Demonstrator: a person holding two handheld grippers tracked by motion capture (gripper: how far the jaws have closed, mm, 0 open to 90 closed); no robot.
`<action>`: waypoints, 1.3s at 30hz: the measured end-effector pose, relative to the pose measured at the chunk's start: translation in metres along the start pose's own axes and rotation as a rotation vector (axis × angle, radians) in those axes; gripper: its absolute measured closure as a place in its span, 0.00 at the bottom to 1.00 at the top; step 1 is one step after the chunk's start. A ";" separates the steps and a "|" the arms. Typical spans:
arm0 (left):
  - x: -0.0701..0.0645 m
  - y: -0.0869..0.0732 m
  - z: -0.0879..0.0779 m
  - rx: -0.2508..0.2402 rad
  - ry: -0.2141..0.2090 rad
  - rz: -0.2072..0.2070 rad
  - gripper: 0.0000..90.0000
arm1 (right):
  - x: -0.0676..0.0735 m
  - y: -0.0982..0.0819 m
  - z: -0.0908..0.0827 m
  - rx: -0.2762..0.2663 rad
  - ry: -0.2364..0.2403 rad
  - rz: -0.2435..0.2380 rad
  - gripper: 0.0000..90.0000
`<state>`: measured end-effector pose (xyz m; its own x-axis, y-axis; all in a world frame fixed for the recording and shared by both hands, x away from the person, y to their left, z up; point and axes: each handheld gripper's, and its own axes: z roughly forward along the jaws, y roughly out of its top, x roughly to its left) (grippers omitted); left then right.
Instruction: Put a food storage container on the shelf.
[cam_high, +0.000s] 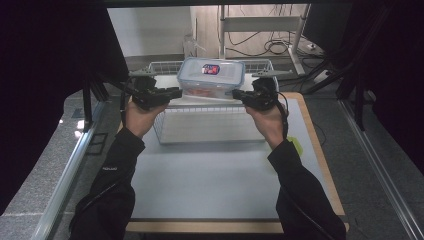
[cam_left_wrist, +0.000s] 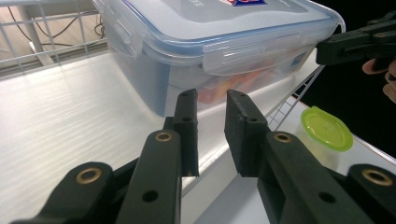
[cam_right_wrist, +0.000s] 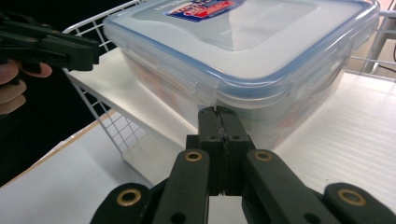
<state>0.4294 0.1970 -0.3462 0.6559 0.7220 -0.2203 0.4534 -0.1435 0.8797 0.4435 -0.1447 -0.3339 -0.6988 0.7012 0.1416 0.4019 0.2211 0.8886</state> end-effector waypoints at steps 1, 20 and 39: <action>0.000 0.000 0.002 0.003 0.003 -0.002 0.84 | -0.002 0.000 0.001 0.000 0.000 0.005 1.00; -0.002 0.003 0.021 0.004 0.057 -0.036 0.84 | -0.020 0.003 0.011 0.011 -0.030 0.047 1.00; -0.006 0.005 0.020 -0.013 0.085 -0.025 0.81 | -0.017 0.003 0.011 0.013 -0.022 0.043 0.99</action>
<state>0.4397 0.1787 -0.3484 0.5906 0.7802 -0.2061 0.4608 -0.1163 0.8799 0.4630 -0.1488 -0.3387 -0.6675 0.7250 0.1696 0.4393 0.1995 0.8759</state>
